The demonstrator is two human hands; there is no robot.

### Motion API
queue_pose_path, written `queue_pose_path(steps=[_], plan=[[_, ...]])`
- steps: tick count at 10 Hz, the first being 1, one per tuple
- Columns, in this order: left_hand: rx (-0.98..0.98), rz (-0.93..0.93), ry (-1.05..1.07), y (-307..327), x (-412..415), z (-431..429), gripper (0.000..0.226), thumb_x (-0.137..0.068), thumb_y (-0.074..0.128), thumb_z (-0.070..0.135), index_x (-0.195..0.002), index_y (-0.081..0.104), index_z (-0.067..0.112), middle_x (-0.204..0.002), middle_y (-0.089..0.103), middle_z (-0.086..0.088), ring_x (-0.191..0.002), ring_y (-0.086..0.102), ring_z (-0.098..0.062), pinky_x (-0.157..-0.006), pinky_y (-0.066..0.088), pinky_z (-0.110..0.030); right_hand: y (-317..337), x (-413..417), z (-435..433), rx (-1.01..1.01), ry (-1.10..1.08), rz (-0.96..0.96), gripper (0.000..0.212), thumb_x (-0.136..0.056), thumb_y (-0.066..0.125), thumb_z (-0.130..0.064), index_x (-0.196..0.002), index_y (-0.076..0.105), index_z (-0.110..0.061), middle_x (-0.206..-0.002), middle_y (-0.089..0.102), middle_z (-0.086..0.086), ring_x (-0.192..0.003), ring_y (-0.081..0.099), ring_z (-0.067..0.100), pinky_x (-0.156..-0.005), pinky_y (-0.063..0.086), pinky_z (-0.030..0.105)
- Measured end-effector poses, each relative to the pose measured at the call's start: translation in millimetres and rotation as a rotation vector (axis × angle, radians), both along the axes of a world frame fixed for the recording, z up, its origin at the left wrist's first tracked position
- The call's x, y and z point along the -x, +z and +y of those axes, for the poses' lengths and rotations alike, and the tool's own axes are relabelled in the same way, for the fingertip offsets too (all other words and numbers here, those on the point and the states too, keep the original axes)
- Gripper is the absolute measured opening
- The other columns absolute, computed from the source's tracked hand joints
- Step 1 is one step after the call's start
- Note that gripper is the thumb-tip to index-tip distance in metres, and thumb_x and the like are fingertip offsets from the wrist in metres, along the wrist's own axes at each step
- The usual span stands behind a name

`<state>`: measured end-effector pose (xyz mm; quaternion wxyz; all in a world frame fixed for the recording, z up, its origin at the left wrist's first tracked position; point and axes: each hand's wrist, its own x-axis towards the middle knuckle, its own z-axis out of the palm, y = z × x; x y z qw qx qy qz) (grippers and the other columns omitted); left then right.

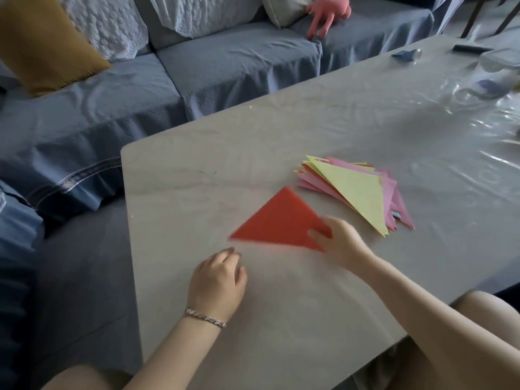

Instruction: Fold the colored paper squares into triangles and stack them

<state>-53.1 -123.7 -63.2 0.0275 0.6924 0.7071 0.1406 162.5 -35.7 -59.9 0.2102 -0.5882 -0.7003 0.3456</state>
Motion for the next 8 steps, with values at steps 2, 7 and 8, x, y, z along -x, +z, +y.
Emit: queue_pose_path(steps=[2,7,8], plan=[[-0.021,0.011,-0.083,3,-29,22,0.022,-0.067,0.05,0.023,-0.065,0.07,0.015,-0.074,0.071,0.001,-0.06,0.067,-0.013,-0.049,0.049,-0.018,18,-74,52,-0.098,-0.508,0.174,0.04,-0.09,0.057,-0.013,-0.128,0.048,-0.008,-0.114,0.06,0.01,-0.103,0.057,0.025,-0.083,0.038,0.023],[0.071,0.032,-0.126,12,-28,31,0.014,-0.058,0.058,0.023,-0.067,0.069,0.024,-0.074,0.069,0.01,-0.064,0.066,-0.007,-0.049,0.048,-0.018,4,-68,66,0.224,-0.295,-0.634,0.089,-0.071,0.067,-0.058,-0.136,0.025,-0.013,-0.132,0.04,0.017,-0.126,0.035,0.033,-0.099,0.033,0.037],[0.216,0.065,-0.101,25,-29,38,0.03,-0.087,0.042,0.026,-0.11,0.061,0.026,-0.114,0.062,0.006,-0.102,0.06,-0.017,-0.079,0.046,-0.026,22,-63,67,0.231,-0.265,-0.714,0.088,-0.071,0.068,-0.057,-0.135,0.026,-0.014,-0.133,0.039,0.017,-0.125,0.036,0.032,-0.099,0.033,0.036]])
